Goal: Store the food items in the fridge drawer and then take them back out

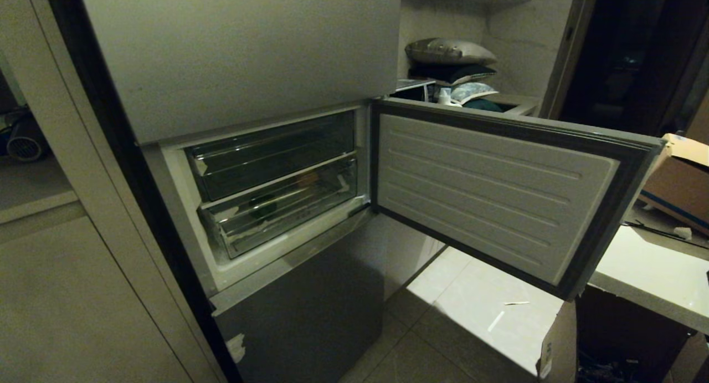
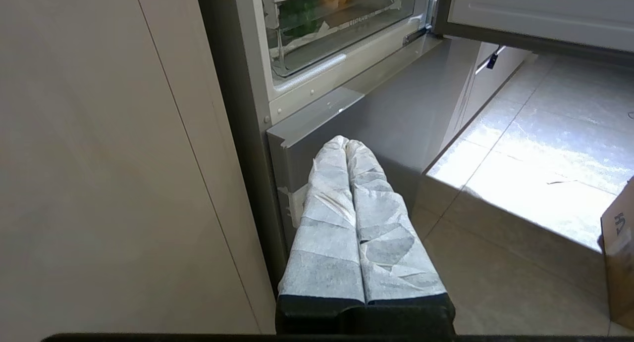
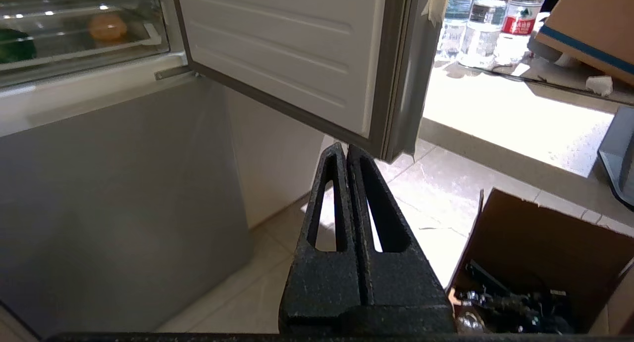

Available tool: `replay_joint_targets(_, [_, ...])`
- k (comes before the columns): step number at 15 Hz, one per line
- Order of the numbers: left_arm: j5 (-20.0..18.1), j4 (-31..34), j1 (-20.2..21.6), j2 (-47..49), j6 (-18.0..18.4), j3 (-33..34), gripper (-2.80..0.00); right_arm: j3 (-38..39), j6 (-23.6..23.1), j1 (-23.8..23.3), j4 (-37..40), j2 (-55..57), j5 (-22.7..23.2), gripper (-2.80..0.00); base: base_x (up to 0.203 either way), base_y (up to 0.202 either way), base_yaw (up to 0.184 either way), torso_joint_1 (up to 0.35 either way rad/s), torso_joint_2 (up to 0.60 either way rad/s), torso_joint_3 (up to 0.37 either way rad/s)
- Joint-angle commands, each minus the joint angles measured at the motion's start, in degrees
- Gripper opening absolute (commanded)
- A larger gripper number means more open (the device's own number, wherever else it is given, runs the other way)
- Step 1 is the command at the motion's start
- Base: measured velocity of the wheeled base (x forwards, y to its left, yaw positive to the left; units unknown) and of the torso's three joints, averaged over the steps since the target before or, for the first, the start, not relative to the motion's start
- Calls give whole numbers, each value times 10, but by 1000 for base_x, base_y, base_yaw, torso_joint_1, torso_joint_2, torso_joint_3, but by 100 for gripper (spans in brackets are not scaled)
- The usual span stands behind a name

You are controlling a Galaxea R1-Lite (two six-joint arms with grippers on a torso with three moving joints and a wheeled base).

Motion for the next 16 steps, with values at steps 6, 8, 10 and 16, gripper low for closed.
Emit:
replay_joint_targets(6, [0,0,0,1,0,0,-280,14,1,0,0,1,-1,-280,2,-7,113,-1,3,4])
replay_joint_targets(8, [0,0,0,1,0,0,-280,14,1,0,0,1,-1,-280,0,-7,175,0,8,2])
replay_joint_targets(10, [0,0,0,1,0,0,-280,14,1,0,0,1,-1,-280,2,-6,177,1,3,2])
replay_joint_targets(16, [0,0,0,1,0,0,-280,14,0,0,0,1,-1,-280,2,-8,174,3,1,2])
